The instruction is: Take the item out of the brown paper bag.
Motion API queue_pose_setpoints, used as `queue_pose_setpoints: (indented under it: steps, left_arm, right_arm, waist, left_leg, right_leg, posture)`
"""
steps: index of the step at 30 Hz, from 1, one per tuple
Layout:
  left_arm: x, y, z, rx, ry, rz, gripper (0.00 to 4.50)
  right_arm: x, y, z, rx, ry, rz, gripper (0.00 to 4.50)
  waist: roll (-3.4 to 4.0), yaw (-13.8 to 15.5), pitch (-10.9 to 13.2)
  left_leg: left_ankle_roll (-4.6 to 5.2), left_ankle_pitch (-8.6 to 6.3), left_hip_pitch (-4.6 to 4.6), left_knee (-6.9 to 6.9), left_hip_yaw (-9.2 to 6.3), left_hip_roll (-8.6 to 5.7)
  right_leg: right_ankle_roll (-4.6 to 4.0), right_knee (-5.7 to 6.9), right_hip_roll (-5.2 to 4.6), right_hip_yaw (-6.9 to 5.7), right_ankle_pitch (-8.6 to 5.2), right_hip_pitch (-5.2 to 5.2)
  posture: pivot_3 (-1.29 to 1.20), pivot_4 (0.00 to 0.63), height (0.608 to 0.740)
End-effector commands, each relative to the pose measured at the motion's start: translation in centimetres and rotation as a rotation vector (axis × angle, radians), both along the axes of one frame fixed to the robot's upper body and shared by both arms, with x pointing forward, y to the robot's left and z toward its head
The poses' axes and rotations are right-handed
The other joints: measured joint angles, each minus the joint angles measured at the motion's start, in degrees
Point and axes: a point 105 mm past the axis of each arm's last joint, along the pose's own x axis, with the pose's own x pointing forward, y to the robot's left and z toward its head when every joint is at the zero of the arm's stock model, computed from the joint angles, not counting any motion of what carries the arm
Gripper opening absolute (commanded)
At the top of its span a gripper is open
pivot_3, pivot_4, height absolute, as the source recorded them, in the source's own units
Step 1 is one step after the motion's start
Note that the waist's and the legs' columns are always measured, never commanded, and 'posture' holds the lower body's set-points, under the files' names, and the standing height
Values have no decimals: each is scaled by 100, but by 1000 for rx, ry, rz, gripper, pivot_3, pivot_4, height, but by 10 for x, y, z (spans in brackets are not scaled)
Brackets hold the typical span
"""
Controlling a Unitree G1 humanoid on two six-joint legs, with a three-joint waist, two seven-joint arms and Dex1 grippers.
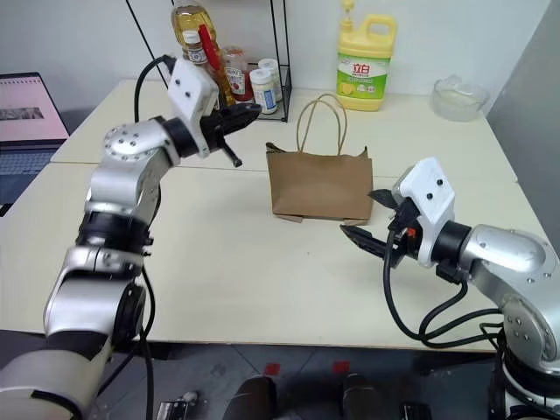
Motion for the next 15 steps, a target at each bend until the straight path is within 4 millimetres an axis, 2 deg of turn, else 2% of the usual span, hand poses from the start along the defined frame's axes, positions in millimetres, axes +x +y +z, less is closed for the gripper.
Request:
queue_pose_setpoints:
  steps: [1,4,10,15]
  left_arm:
    - [14,1,8,66,-53,85,54]
    - [21,-1,5,92,-46,125,54]
    - [28,-6,-16,194,13,172,54]
    - [27,-15,-29,250,66,122,54]
  right_arm:
    - [-9,-9,9,3,-77,-62,3886]
    - [-16,-12,6,3,-81,-78,3886]
    - [-26,-15,3,1,-70,-77,3886]
    - [-29,-17,3,2,-63,-75,3886]
  waist:
    - [0,-2,0]
    - [0,-27,0]
    - [-1,-24,0]
    - [-1,-14,0]
  left_leg:
    - [0,0,-2,0,-1,0]
    - [0,0,-4,-4,-3,-1]
    - [0,1,-6,-2,-5,0]
    - [0,3,-8,-2,-5,0]
  right_leg:
    - [0,-1,0,0,0,0]
    - [0,-1,0,-1,0,-1]
    - [-1,5,1,-3,-1,-4]
    - [-1,6,0,-4,-1,-3]
  posture:
    - [0,150,740]
    - [0,150,740]
    - [0,150,740]
    - [0,150,740]
